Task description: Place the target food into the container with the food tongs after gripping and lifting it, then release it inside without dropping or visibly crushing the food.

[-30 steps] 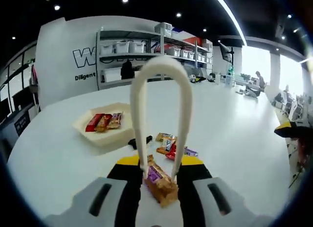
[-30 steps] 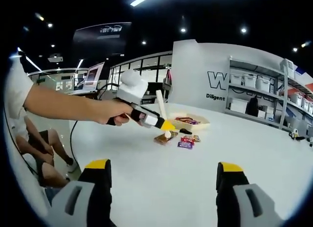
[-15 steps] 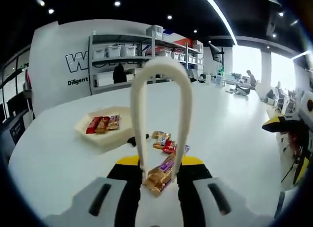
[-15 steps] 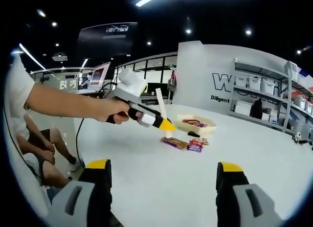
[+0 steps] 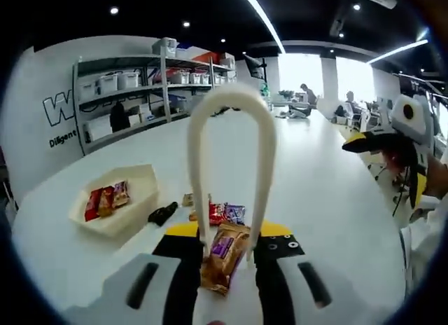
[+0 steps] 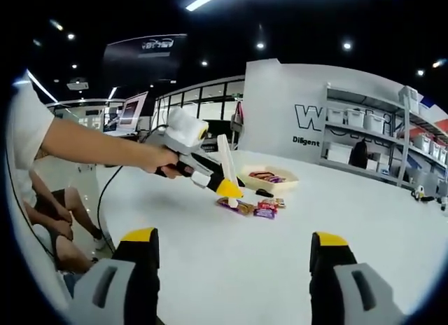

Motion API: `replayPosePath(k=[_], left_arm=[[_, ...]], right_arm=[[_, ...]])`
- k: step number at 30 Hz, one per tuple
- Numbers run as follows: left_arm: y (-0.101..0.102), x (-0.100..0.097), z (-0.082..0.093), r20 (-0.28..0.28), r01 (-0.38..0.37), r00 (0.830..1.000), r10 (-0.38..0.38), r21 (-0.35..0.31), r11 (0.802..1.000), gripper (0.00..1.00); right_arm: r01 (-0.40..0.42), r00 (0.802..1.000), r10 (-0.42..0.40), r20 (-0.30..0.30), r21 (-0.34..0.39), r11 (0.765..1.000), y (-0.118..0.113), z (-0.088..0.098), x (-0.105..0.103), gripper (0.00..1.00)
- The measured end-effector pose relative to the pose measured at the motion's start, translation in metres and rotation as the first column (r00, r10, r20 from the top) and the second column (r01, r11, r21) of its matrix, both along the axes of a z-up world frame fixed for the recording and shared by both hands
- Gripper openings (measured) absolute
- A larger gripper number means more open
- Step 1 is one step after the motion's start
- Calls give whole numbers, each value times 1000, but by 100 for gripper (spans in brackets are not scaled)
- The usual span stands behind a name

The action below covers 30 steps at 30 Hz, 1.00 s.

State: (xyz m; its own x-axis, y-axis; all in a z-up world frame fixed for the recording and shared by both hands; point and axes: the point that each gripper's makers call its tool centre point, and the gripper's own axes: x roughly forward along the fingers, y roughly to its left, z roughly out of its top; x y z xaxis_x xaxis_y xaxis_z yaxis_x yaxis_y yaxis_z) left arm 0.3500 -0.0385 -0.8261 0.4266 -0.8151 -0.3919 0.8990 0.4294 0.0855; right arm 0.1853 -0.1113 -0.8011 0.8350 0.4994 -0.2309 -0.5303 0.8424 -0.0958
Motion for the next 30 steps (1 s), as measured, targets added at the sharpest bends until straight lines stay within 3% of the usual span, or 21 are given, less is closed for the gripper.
replayPosePath(k=[14, 30], left_arm=[[-2, 6, -12, -61, 45, 997, -45, -2, 999, 28], [4, 6, -16, -137, 10, 990, -17, -53, 999, 26]], right_arm=[[4, 1000, -5, -7, -25, 1000, 3, -1, 9, 88], [-11, 1000, 10, -24, -49, 999, 7, -10, 10, 86]])
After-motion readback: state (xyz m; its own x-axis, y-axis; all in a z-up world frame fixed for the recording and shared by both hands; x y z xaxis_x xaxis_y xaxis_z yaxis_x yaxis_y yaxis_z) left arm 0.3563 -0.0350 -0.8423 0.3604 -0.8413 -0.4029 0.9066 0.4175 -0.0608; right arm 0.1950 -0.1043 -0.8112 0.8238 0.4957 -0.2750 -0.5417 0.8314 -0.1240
